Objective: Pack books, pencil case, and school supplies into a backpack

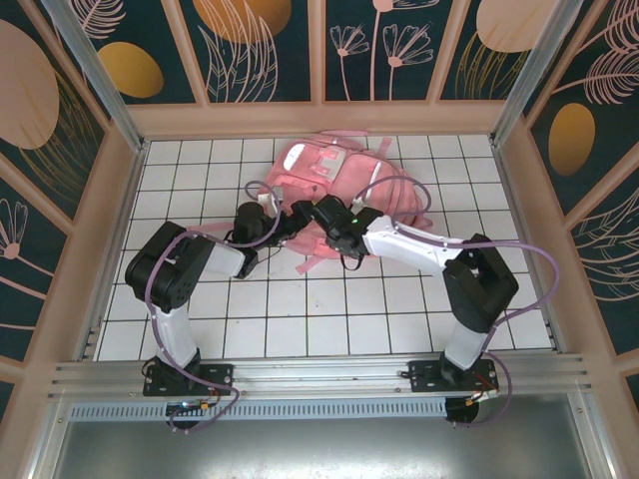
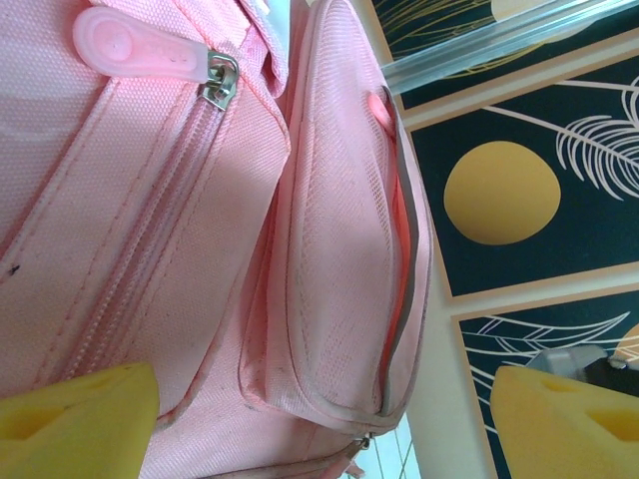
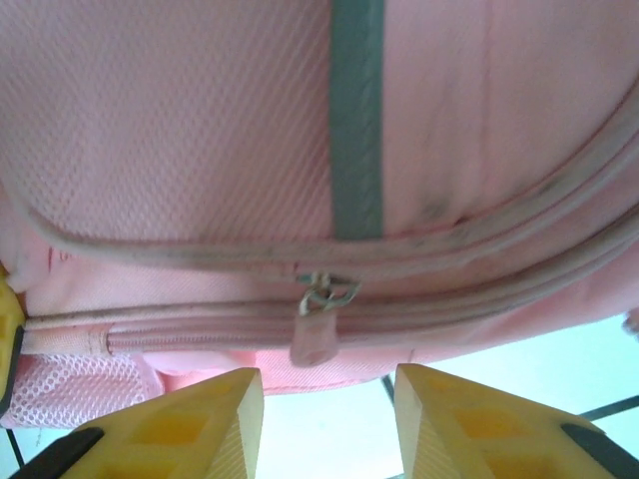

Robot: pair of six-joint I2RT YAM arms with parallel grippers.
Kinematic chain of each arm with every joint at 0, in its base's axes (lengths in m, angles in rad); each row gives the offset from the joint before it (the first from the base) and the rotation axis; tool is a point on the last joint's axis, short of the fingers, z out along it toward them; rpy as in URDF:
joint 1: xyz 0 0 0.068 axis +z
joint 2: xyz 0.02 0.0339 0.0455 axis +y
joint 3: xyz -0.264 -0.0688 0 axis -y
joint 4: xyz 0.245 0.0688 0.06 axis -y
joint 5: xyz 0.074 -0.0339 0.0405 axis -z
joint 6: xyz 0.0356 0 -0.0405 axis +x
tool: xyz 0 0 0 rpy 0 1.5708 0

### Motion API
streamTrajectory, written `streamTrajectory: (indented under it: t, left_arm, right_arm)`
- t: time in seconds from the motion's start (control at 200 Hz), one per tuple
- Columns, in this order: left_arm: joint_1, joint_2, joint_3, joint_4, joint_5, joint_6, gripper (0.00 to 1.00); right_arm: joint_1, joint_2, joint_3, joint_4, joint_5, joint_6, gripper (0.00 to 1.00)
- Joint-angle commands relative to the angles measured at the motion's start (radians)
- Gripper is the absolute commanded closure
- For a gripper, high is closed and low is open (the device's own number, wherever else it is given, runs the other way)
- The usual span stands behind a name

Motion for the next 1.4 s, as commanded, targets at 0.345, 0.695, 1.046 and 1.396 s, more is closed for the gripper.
streamTrajectory:
  t: [0.345, 0.695, 1.046, 1.396]
  left_arm:
    - [-0.003, -0.002, 0.022, -0.158, -0.008, 0.022, 0.14]
    - [0.000, 0.003, 0.030, -0.191, 0.001, 0.033, 0.13]
    - [0.126, 0.052, 0.011, -0.198, -0.021, 0.034, 0.13]
    - [0.196, 0.026, 0.108, -0.441, -0.146, 0.213, 0.12]
  right_arm:
    - [-0.044, 0.052, 0.010, 0.084, -0.018, -0.116, 0.61]
    - [-0.045, 0.104, -0.020, 0.106, 0.040, -0.160, 0.75]
    - [-0.104, -0.021, -0.097, 0.084, -0.023, -0.307, 1.00]
    - [-0.239, -0.118, -0.149, 0.003, -0.028, -0.542, 1.00]
